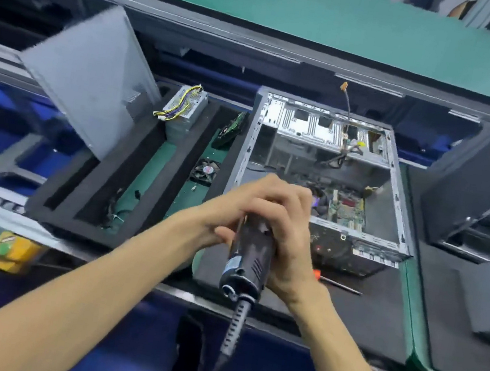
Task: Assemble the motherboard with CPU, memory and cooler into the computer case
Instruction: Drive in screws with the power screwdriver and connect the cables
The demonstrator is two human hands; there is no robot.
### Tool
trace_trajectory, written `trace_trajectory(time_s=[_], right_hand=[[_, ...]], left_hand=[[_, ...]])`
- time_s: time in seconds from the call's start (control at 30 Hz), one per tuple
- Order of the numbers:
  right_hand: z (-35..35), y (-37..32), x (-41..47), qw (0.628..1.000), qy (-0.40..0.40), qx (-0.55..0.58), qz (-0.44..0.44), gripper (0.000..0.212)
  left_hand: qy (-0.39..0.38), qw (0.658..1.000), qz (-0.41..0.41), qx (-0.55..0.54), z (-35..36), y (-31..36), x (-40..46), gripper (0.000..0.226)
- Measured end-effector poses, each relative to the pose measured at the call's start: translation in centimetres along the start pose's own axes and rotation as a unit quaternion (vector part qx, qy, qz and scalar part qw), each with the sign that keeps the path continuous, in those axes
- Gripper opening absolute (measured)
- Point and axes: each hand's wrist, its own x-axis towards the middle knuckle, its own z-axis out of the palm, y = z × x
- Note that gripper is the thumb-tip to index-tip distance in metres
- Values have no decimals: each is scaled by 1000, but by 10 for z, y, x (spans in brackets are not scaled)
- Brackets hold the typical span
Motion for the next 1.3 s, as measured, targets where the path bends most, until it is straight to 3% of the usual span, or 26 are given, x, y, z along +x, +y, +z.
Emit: trace_trajectory(time_s=[0.07,0.13,0.2,0.33,0.5,0.73,1.03,1.3], right_hand=[[10,2,-21,999,-33,-14,-26,65],[17,2,-45,999,-49,2,-24,66],[25,1,-57,996,-82,23,-9,71],[60,-17,-64,973,-185,129,54,59],[143,-57,-64,945,-211,211,133,34],[289,-138,-82,890,-300,299,168,23],[468,-204,-135,838,-433,248,221,16],[579,-213,-177,801,-513,155,267,13]], left_hand=[[87,996,4,3,1,-9,-18,12],[177,984,-30,-14,-4,-18,-41,28],[205,975,-79,-14,-13,-22,-64,42],[319,943,-97,-15,-36,-39,-110,35],[435,893,-118,7,-78,-80,-190,31],[544,812,-211,-11,-154,-157,-329,51],[577,772,-267,-20,-246,-251,-461,28],[579,745,-326,-49,-311,-316,-520,22]])
